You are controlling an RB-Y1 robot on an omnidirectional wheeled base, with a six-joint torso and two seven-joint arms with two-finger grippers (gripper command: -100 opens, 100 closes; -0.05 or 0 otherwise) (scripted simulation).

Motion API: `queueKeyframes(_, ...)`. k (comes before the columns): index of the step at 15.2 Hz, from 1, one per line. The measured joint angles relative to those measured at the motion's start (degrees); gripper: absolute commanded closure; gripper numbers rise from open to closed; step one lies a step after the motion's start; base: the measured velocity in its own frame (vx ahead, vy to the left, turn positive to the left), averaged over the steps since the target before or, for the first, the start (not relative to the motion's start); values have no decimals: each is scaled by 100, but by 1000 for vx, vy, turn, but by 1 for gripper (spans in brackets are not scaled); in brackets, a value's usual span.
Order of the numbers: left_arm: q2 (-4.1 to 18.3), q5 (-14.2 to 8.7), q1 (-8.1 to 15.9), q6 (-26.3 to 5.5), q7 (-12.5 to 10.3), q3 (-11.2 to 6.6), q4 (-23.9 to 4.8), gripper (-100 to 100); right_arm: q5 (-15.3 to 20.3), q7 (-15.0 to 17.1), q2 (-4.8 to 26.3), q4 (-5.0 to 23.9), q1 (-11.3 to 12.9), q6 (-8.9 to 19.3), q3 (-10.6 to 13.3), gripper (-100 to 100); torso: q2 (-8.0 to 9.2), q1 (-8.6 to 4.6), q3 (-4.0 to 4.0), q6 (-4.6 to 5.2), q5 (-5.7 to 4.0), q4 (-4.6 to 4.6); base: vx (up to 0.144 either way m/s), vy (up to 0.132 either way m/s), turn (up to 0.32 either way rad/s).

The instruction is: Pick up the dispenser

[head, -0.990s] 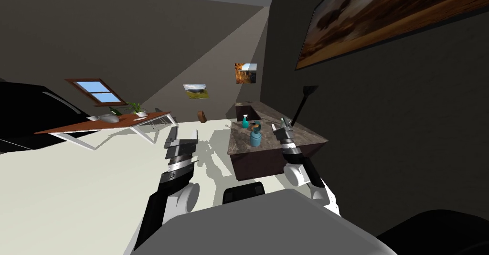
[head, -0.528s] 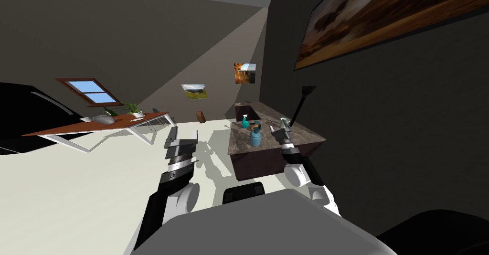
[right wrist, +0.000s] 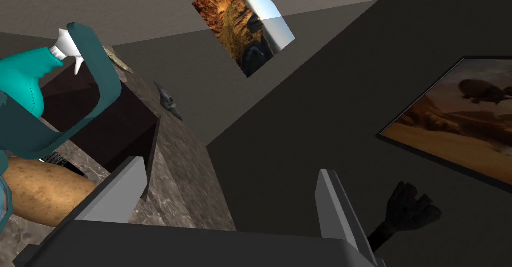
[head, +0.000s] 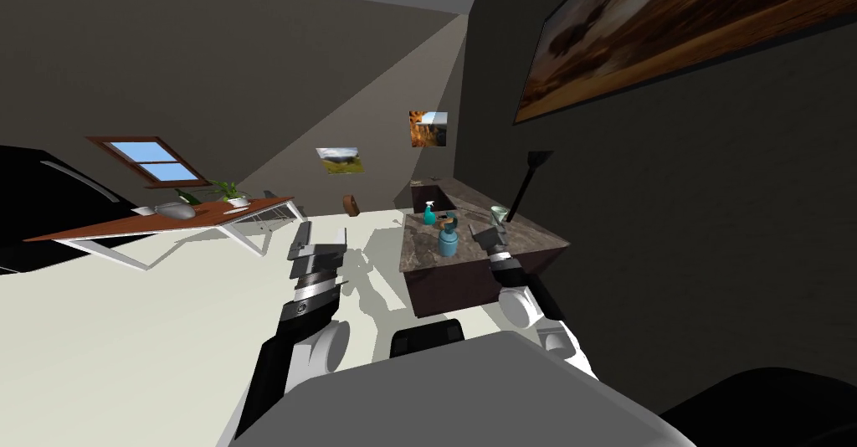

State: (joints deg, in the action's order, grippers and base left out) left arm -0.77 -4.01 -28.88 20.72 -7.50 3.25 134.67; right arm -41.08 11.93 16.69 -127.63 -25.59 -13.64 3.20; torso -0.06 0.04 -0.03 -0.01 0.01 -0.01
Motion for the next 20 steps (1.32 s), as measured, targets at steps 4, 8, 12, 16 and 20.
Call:
queueKeyframes(4, 0, 0, 0, 0, 0, 0, 0, 0, -453, 204, 82, 69, 7, 128, 86, -100, 0, -2, 0, 0, -1, 0, 9, 3, -3)
queueKeyframes(8, 0, 0, 0, 0, 0, 0, 0, 0, -946, 439, 161, 92, -3, 314, 151, -100, -1, -3, -1, 0, -1, 0, 12, 0, 5)
queueKeyframes(12, 0, 0, 0, 0, 0, 0, 0, 0, -1458, 688, 277, 132, -11, 494, 237, -100, -4, -7, -2, 0, -1, -1, 15, -6, 15)
queueKeyframes(16, 0, 0, 0, 0, 0, 0, 0, 0, -1911, 887, 362, 198, 19, 653, 326, -100, -5, -8, -3, -1, -2, -1, 19, -11, 28)
queueKeyframes(20, 0, 0, 0, 0, 0, 0, 0, 0, -2348, 1091, 490, 231, 17, 798, 395, -100, -5, -9, -3, 0, -2, -1, 20, -14, 29)
